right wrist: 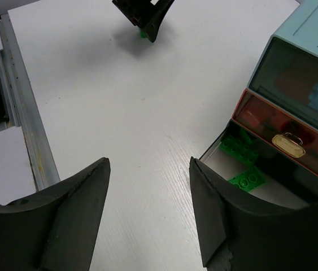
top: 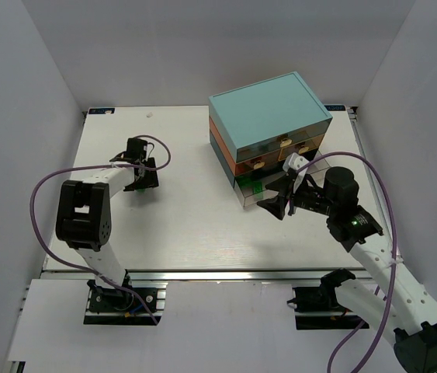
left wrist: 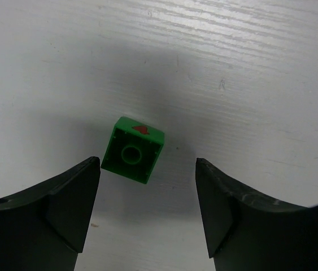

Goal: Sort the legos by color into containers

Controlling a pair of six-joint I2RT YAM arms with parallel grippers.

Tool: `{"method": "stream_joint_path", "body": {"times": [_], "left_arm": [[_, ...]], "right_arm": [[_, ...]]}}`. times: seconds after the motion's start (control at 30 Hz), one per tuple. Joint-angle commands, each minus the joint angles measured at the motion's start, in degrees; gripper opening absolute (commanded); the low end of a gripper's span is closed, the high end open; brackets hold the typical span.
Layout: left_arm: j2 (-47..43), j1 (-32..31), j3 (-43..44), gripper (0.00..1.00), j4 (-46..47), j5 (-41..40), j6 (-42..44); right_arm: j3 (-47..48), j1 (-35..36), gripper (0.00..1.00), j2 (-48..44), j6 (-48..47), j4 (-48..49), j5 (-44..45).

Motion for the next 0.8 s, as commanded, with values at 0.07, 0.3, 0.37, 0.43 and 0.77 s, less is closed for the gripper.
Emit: {"method": "stream_joint_path", "body": {"times": [0.07,0.3,0.37,0.43,0.77], "left_arm": [[0.36,1.77,2.21,0.77,0.17,1.15,0.99],[1.68,2.30,2.91,0.67,0.61,2.82,1.61],[1.86,2.83,3.08,0.61,0.87,3.17,1.87],[1.86,2.83,3.17,0.51,1.05,3.87,1.96],[-12.79,-0.68,0.28,0.00,4.02,28.13,2.76]], "right_arm": [[-0.12,-0.45,0.62,-1.35,0.95,1.34,-1.63],[-0.47,-0.89,0.59,-0.65,0.95,1.69,-1.63],[-0.56,-0.89,0.58,-0.38,0.87,1.87,-1.54],[-0.65,-0.98,0.57,-0.12,0.86,1.87,-1.63],[-1.00,-2.21,0.00,-0.82,1.74,3.10,3.97]]}}
